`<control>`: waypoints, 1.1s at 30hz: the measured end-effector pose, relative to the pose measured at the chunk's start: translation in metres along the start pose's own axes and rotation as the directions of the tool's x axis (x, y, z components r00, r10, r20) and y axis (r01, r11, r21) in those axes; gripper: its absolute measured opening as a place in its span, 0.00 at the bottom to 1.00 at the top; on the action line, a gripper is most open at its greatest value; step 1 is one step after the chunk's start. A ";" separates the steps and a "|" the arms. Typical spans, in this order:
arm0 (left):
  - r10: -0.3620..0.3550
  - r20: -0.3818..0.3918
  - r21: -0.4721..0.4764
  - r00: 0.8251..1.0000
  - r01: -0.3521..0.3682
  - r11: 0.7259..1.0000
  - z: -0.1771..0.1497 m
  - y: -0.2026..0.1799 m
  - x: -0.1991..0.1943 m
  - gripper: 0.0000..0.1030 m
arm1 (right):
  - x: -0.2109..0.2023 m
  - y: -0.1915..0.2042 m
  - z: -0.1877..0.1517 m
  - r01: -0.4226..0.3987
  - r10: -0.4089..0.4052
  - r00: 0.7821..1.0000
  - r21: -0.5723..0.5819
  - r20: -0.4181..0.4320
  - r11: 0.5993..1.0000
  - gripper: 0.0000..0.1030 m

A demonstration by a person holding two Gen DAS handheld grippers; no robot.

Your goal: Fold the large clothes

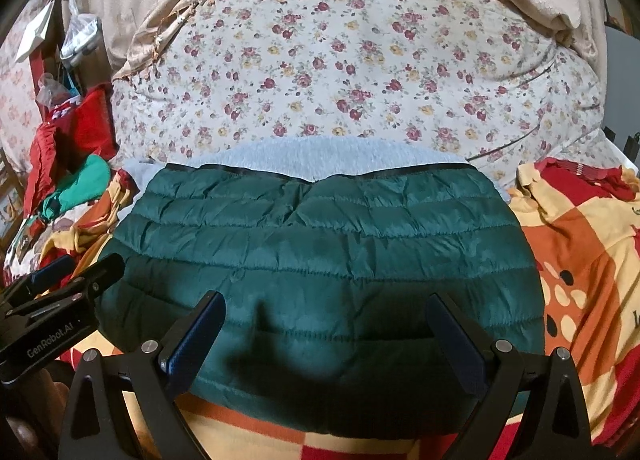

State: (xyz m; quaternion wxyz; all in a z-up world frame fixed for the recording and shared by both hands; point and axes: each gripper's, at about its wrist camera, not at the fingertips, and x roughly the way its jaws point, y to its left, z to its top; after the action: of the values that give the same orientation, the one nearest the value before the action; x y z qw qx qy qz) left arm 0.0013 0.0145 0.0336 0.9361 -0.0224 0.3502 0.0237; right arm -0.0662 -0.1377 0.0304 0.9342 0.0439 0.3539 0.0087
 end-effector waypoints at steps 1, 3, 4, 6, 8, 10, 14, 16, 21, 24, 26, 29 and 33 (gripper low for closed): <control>0.000 0.000 0.000 1.000 0.000 1.000 0.000 0.000 0.000 0.83 | 0.001 0.000 0.002 -0.001 0.001 1.000 0.000 0.000 1.000 0.97; 0.001 -0.003 0.002 1.000 -0.001 1.000 0.001 0.000 0.001 0.83 | 0.004 0.000 0.003 0.002 -0.002 1.000 -0.002 0.000 1.000 0.97; 0.000 -0.005 0.003 1.000 0.000 1.000 0.001 -0.001 0.001 0.83 | 0.004 0.000 0.004 0.003 -0.003 1.000 -0.002 0.000 1.000 0.97; 0.002 -0.009 0.010 1.000 -0.001 1.000 0.004 -0.001 0.004 0.83 | 0.005 0.000 0.005 0.001 -0.001 1.000 -0.001 -0.001 1.000 0.97; 0.002 -0.010 0.014 1.000 -0.001 1.000 0.006 -0.002 0.007 0.83 | 0.006 0.000 0.006 0.002 -0.002 1.000 -0.001 -0.001 1.000 0.97; 0.003 -0.012 0.016 1.000 -0.003 1.000 0.007 -0.004 0.010 0.83 | 0.007 -0.001 0.007 0.005 -0.005 1.000 0.000 0.000 1.000 0.97; 0.010 -0.017 0.027 1.000 -0.009 1.000 0.009 -0.007 0.015 0.83 | 0.013 -0.006 0.012 0.005 -0.005 1.000 0.013 -0.007 1.000 0.97; 0.013 -0.018 0.028 1.000 -0.012 1.000 0.009 -0.008 0.016 0.83 | 0.017 -0.008 0.013 0.005 -0.004 1.000 0.018 -0.011 1.000 0.97; 0.019 -0.027 0.035 0.999 -0.018 0.999 0.009 -0.010 0.022 0.83 | 0.022 -0.008 0.012 0.003 -0.002 1.000 0.019 -0.026 1.000 0.97; 0.022 -0.028 0.039 0.999 -0.021 0.999 0.010 -0.011 0.024 0.83 | 0.024 -0.007 0.011 0.003 -0.002 1.000 0.018 -0.030 1.000 0.97; 0.021 -0.026 0.038 0.999 -0.019 0.999 0.010 -0.012 0.024 0.83 | 0.025 -0.007 0.011 0.001 0.000 1.000 0.018 -0.031 1.000 0.97; 0.020 -0.014 0.047 1.000 -0.019 0.999 0.012 -0.013 0.024 0.83 | 0.026 -0.007 0.011 0.003 -0.002 0.999 0.020 -0.035 1.000 0.97; 0.017 0.009 0.057 1.000 -0.018 0.998 0.013 -0.014 0.024 0.83 | 0.029 -0.008 0.011 0.002 -0.001 0.999 0.026 -0.042 1.000 0.97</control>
State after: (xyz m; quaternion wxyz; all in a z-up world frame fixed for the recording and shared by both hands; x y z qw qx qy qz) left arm 0.0292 0.0017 0.0281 0.9375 0.0074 0.3471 0.0221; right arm -0.0374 -0.1451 0.0188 0.9260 0.0554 0.3735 0.0044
